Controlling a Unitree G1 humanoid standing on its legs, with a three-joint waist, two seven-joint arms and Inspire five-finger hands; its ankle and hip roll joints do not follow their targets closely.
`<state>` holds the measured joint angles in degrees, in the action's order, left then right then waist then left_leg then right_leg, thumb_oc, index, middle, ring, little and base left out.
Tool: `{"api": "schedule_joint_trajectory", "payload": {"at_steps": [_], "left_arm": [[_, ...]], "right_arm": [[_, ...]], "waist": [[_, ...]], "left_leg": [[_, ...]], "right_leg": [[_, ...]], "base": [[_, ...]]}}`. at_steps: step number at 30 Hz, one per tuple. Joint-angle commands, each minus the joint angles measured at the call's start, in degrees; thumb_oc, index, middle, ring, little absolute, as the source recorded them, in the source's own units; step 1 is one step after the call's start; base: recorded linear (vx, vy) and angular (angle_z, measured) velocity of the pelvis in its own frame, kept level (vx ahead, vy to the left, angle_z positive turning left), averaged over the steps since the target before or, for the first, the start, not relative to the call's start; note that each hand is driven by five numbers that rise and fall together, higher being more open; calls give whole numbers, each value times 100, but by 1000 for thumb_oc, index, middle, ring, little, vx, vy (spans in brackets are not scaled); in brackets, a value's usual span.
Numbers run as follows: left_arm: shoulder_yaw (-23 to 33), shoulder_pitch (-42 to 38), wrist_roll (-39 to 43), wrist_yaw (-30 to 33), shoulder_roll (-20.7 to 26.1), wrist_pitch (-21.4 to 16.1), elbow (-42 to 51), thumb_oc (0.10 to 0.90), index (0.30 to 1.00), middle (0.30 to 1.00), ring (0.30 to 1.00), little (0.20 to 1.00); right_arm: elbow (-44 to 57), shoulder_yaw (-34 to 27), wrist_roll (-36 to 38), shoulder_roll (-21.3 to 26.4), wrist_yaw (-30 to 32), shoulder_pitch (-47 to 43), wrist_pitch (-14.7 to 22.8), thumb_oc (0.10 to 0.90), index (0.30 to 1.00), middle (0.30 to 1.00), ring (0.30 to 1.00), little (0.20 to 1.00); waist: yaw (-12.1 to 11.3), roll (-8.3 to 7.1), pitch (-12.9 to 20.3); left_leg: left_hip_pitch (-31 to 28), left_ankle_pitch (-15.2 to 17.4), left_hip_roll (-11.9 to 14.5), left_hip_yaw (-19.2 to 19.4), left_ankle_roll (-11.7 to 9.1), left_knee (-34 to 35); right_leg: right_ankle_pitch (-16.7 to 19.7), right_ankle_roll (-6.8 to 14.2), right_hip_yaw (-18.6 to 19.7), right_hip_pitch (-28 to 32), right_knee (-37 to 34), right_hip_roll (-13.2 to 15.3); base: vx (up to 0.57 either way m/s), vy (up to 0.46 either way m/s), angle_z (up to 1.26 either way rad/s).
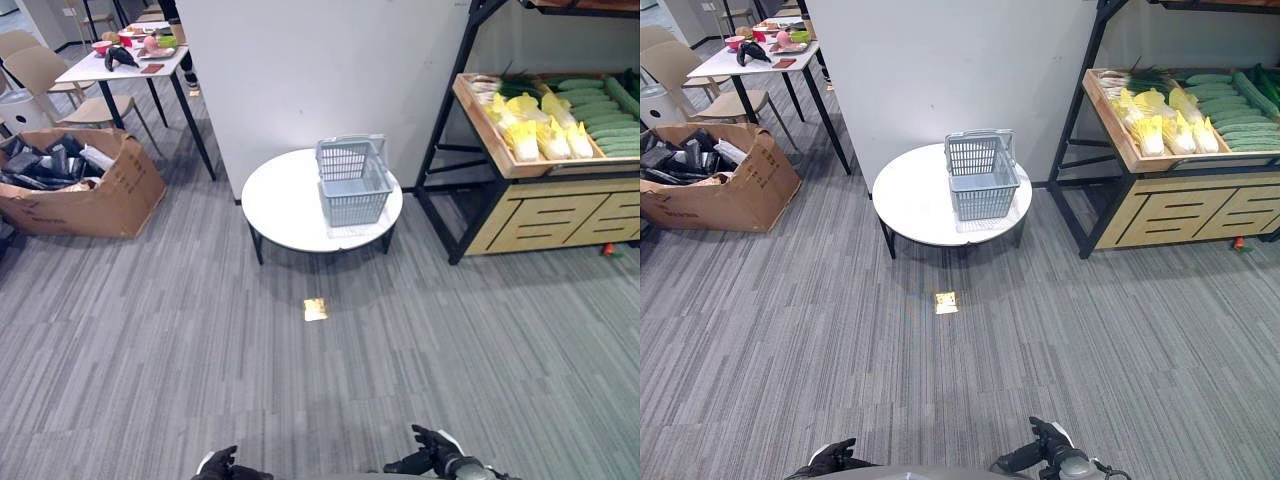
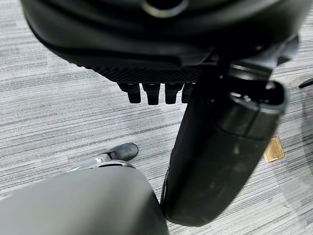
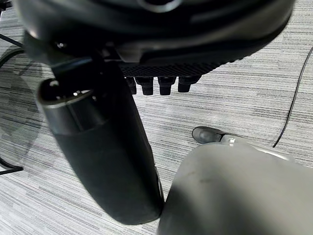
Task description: Get the vegetables into the basket
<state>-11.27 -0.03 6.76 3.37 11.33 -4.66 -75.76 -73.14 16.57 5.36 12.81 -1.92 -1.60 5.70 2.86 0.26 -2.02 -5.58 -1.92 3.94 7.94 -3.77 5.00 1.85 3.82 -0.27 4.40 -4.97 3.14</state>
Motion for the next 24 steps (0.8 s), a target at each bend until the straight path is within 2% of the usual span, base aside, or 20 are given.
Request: {"api": "schedule_joint_trajectory", "payload": {"at_steps": [1, 10, 24], "left_arm": [[-11, -66, -201, 167, 46, -84, -452, 900, 1000, 1000, 1000, 1000], [-123, -56, -253, 131, -17, -99, -407, 900, 1000, 1000, 1000, 1000], [-70, -79, -184, -78, 91, -100, -435, 900, 1000, 1000, 1000, 1000]], "right_arm": [[-288, 173, -85, 188, 163, -59, 34, 900, 1000, 1000, 1000, 1000], [-408, 150, -158, 311, 247, -172, 31, 900, 1000, 1000, 1000, 1000], [-360, 108, -100, 402, 144, -197, 20, 900, 1000, 1000, 1000, 1000]], "waist": [[15, -170, 15], [-15, -144, -78], [-31, -159, -115]], "left_leg": [[-89, 186, 203, -339, -92, 0], [-22, 161, 194, -492, -73, 0], [-52, 153, 257, -451, -94, 0]], "right_leg": [[201, 363, 116, -177, -3, 306], [179, 345, 31, -160, -3, 315], [145, 316, 57, -164, -3, 251]], "base": [[0, 0, 0], [-13, -3, 5], [0, 0, 0]]}}
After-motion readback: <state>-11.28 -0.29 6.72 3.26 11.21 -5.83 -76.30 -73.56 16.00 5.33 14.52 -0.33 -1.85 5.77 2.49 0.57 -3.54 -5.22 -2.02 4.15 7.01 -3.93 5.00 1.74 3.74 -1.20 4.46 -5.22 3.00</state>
